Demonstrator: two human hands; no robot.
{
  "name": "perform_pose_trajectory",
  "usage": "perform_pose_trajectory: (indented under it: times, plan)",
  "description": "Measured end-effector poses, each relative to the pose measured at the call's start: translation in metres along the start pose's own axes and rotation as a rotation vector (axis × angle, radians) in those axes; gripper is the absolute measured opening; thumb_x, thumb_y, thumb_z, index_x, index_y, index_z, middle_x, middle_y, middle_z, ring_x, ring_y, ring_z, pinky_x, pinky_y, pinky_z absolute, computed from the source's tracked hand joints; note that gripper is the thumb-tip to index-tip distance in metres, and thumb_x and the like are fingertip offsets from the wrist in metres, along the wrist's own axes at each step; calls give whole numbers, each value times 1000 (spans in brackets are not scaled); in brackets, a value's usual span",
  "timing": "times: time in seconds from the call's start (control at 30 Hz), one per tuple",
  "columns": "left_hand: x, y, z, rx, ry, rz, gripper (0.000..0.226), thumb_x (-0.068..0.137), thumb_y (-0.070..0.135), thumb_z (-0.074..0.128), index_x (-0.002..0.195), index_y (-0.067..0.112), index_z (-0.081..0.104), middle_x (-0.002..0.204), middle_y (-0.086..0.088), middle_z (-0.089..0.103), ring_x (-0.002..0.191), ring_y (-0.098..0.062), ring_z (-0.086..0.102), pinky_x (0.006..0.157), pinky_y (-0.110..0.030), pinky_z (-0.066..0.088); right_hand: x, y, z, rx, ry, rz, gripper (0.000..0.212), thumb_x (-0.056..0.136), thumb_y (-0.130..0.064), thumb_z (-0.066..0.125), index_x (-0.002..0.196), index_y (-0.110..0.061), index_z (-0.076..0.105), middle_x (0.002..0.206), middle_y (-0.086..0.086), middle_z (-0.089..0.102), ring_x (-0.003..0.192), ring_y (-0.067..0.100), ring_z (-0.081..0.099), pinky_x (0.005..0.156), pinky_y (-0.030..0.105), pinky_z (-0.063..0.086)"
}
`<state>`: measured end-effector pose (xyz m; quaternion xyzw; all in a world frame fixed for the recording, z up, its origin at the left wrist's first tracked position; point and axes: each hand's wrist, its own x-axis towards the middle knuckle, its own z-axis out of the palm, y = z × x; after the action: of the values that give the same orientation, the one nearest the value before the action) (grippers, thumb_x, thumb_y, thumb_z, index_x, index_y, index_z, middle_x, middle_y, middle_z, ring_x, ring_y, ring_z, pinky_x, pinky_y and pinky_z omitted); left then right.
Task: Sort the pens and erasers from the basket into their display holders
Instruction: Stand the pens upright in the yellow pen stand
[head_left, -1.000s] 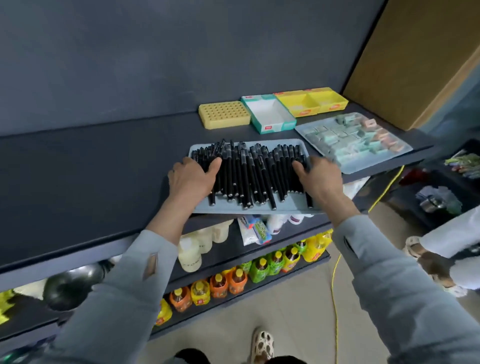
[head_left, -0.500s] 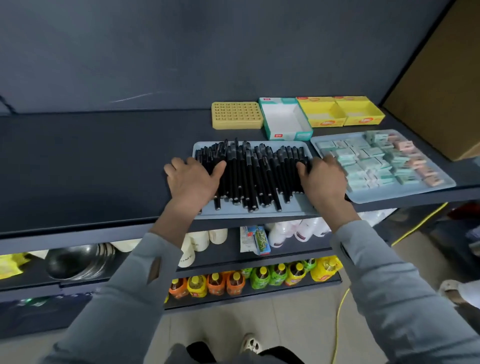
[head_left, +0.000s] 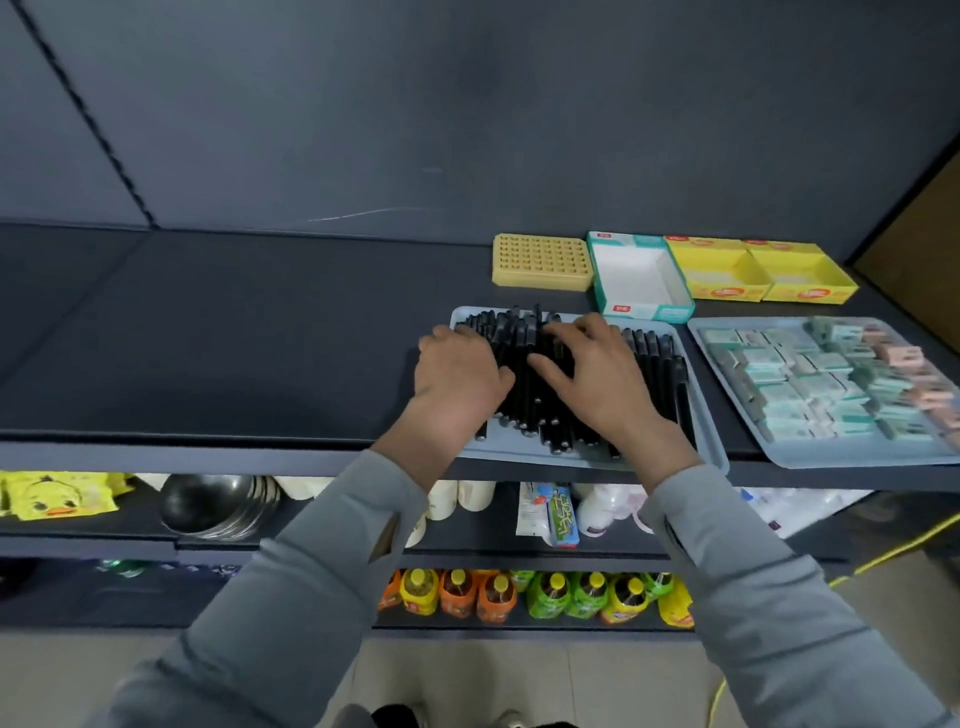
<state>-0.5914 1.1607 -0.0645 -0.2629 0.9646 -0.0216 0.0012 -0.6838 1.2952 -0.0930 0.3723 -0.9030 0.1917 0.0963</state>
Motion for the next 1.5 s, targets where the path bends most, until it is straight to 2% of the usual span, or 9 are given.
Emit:
perform_pose_trajectory:
  times: [0.3,0.5,0.67,0.83,1.0,1.1,1.2,1.33,1.5]
  plan:
    - [23,7,-6,-179,-128,-97,39,91,14,62,123,0,46,124,-16,53,113,-31,56,72,-30,41,2,14,-8,32,-61,-50,48,93,-44,61,132,-16,59,118,11,53,107,33,52,96,42,44]
    - [29,2,-14,-594,-117,-173,45,92,18,60,127,1,37,122,-19,54,111,-36,56,75,-35,41,1,18,-9,49,-70,-62,51,93,-49,58,134,-18,58,118,10,53,108,31,52,94,40,45]
    - [26,-12,-15,-1048,258,-72,28,85,10,65,107,9,48,92,-7,62,81,-21,63,66,-33,52,4,22,-10,47,-86,-91,52,93,-51,56,133,-18,57,119,9,52,109,30,52,93,41,48]
    - [16,-8,-14,-1380,412,-83,33,87,8,65,113,19,47,84,10,59,69,11,58,63,-7,46,9,23,-10,30,-85,-118,53,93,-52,55,134,-18,56,118,9,53,109,29,53,92,40,48]
    - [4,-5,20,-1431,289,-82,30,89,19,67,115,20,52,98,0,67,91,-9,66,86,-39,56,10,27,-11,27,-87,-159,52,94,-50,54,134,-17,56,117,9,53,110,28,53,93,38,48]
    - [8,-7,16,-1425,289,-59,27,90,21,67,114,18,54,98,-1,67,96,-15,65,90,-42,54,17,24,-15,68,-19,-173,46,96,-42,56,131,-14,59,116,9,57,108,27,55,90,36,46]
    - [14,-12,5,-1492,258,-35,21,90,19,68,108,15,57,96,-6,71,92,-19,69,88,-40,56,35,12,-27,231,68,-142,31,95,-31,61,122,-15,65,112,6,65,101,23,60,86,32,47]
    - [22,-19,-7,-1592,131,41,17,90,14,69,101,2,62,74,-3,69,65,-11,66,66,-29,53,62,-20,-40,818,-49,75,16,91,-28,68,106,-24,71,101,-7,70,93,10,65,82,25,54]
    - [43,-30,-14,-1667,-66,31,15,86,8,71,99,5,65,74,-2,69,67,-14,67,62,-29,56,88,-33,-30,1151,-118,185,5,89,-7,68,89,-12,68,72,1,66,64,10,62,58,19,50]
